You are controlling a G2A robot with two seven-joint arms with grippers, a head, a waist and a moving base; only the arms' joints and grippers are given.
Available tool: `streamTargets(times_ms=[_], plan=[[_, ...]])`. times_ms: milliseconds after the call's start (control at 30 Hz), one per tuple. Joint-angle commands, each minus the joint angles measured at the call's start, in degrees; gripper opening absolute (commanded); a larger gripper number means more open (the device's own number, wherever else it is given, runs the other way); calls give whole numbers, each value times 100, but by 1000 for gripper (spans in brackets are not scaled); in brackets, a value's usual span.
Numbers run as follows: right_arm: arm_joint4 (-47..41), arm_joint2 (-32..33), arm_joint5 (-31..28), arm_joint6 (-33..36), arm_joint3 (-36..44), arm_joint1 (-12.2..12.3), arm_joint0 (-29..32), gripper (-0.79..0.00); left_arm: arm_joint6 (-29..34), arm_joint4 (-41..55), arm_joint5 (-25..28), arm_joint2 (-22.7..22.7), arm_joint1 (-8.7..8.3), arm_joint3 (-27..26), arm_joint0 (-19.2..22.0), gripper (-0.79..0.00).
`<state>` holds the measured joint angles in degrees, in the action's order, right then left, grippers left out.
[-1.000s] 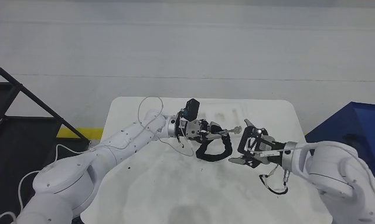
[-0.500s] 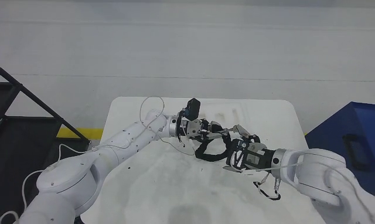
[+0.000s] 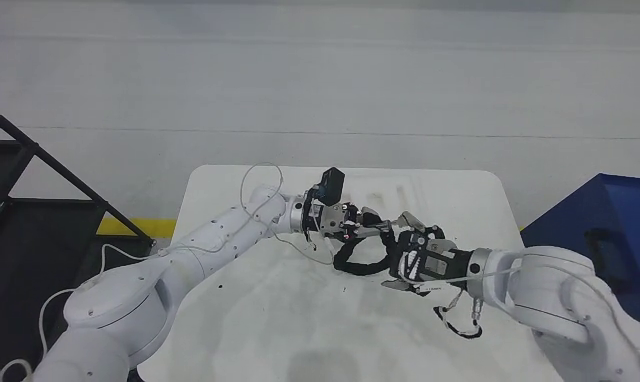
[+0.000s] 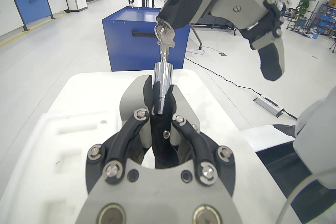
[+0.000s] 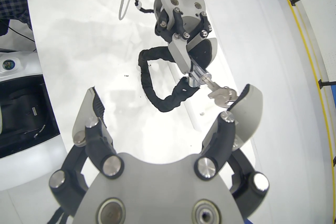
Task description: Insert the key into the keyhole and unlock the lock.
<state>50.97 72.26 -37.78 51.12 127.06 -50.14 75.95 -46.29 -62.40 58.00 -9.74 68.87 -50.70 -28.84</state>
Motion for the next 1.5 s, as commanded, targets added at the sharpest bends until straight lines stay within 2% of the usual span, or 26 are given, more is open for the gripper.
streamTargets(times_ms=[0, 233, 533, 700, 1000, 1033, 1133, 1167, 1200, 1467], plan=[[-61, 113, -120, -39, -77, 17, -20, 0, 0, -6, 0, 0, 0, 2, 0, -785], [-197, -5, -401, -66, -209, 32, -131, 0, 0, 38, 0, 0, -16, -35, 11, -785], [-168, -443, -337, 56, -347, -1, -406, 0, 0, 21, 0, 0, -38, -82, 17, -785], [-130, -297, -287, 10, -377, 20, -469, 0, 0, 19, 0, 0, -53, -84, 11, -785], [530, -104, -828, -118, -357, 89, -538, 0, 0, -123, 0, 0, -79, -135, -17, -785], [634, -117, -841, -148, -354, 89, -566, -34, 0, -145, 0, 0, -80, -142, -21, -785], [1038, -204, -816, -244, -315, 82, -618, -268, 0, -205, 0, 0, -83, -165, -35, -785], [1202, -237, -790, -282, -290, 78, -629, -372, 0, -228, 0, 0, -84, -170, -37, -785], [1296, -262, -769, -316, -280, 75, -628, -406, 0, -237, 0, 0, -84, -174, -39, -785], [2439, -528, -527, -533, -34, 62, -476, -425, 0, -313, 0, 0, -85, -205, -54, -785]])
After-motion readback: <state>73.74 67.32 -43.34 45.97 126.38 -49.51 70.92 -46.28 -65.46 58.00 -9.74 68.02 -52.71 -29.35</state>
